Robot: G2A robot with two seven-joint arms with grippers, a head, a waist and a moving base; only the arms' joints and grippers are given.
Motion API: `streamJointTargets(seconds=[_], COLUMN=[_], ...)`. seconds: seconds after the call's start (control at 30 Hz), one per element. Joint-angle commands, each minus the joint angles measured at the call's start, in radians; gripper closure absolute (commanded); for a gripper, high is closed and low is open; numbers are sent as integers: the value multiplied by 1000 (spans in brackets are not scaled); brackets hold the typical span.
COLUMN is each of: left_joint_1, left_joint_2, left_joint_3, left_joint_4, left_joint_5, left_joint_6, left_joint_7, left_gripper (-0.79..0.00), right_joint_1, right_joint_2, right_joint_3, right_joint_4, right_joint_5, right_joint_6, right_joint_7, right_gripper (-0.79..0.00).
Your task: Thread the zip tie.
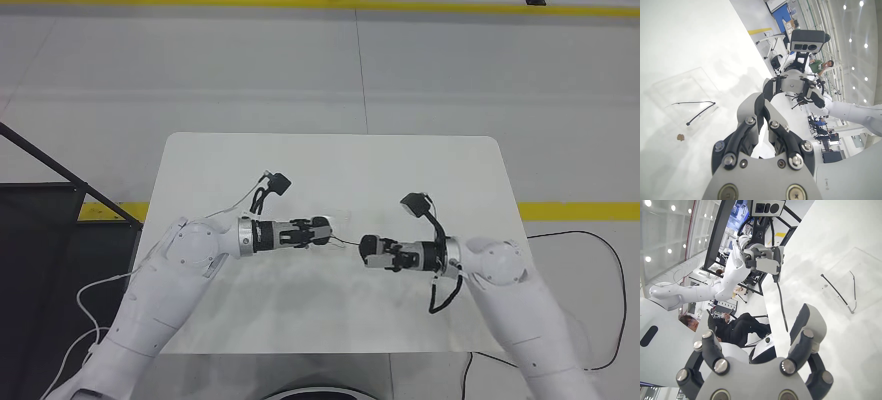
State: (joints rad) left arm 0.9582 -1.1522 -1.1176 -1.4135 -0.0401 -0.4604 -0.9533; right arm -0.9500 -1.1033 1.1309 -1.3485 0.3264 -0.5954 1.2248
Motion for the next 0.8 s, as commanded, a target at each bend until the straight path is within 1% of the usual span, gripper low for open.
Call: streamJointTargets(seconds=[0.0,0.03,0.07,0.1,0.2,0.27,0.33,0.53,0.67,0.77], left_joint_1=[-2,-2,-3,-3,-3,-4,-5,-7,-8,-9], left_joint_2=[0,1,1,1,3,4,4,7,8,9], left_joint_3=[2,3,3,3,3,4,5,6,8,9], left_joint_4=[2,2,3,4,5,7,9,14,15,17], left_joint_5=[-2,-3,-5,-6,-11,-11,-12,-17,-21,-23], left_joint_6=[-6,-9,-12,-15,-22,-27,-31,-36,-39,-40], left_joint_7=[-1,-2,-3,-4,-4,-7,-9,-13,-14,-14], left_gripper=[0,0,0,0,0,0,0,0,0,0], right_joint_1=[10,16,21,26,36,41,46,59,65,70], right_joint_2=[2,3,4,6,10,12,15,23,28,32], right_joint_3=[-12,-19,-25,-30,-44,-51,-58,-78,-90,-98], right_joint_4=[10,16,22,26,38,47,55,66,71,75], right_joint_5=[5,9,12,14,19,26,42,64,68,73], right_joint_6=[0,0,-1,-3,-9,-12,-12,-15,-16,-18], right_joint_7=[0,0,-1,-3,-9,-12,-12,-15,-16,-18], right_gripper=[-653,-523,-422,-379,-283,-256,-203,-129,-145,-142])
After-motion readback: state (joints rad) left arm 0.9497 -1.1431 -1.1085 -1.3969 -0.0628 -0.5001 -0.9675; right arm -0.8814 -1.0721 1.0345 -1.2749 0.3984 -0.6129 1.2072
